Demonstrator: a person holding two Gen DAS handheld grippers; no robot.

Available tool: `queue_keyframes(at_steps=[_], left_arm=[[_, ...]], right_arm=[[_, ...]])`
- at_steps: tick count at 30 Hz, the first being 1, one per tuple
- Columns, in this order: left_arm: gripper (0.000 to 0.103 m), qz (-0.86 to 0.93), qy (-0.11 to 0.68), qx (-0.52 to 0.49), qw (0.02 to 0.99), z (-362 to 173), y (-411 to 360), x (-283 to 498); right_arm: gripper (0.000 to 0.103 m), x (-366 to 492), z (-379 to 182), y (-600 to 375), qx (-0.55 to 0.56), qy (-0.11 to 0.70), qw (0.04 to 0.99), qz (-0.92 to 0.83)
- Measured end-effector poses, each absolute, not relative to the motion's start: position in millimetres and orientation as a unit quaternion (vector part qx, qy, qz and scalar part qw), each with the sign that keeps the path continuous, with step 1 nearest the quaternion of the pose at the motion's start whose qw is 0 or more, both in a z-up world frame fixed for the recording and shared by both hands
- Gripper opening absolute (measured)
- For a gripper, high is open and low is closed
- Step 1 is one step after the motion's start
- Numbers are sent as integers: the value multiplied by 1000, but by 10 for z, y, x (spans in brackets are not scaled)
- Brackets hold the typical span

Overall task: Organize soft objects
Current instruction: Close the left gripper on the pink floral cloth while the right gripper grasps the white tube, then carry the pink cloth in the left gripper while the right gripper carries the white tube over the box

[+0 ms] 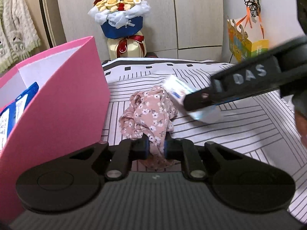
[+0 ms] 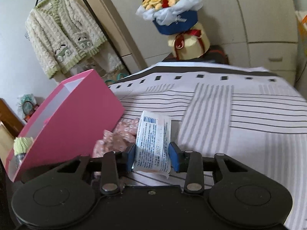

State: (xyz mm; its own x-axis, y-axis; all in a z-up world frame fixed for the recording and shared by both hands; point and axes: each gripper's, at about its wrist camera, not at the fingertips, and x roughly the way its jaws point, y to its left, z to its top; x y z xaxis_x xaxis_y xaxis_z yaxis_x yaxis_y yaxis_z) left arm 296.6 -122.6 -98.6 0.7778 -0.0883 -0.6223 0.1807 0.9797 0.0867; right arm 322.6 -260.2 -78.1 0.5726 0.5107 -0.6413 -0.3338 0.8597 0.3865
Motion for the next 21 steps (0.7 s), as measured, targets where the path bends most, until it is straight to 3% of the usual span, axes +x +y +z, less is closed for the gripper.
queue_keyframes(at_steps=[14, 21], left_arm=[[10, -96, 317, 38, 943, -945, -1174, 2854], [10, -102, 310, 16, 945, -890, -1140, 2774]], right_arm=[[42, 2915, -808, -2651, 8, 375, 901, 217], [47, 2849, -848, -2577, -27, 378, 899, 221]])
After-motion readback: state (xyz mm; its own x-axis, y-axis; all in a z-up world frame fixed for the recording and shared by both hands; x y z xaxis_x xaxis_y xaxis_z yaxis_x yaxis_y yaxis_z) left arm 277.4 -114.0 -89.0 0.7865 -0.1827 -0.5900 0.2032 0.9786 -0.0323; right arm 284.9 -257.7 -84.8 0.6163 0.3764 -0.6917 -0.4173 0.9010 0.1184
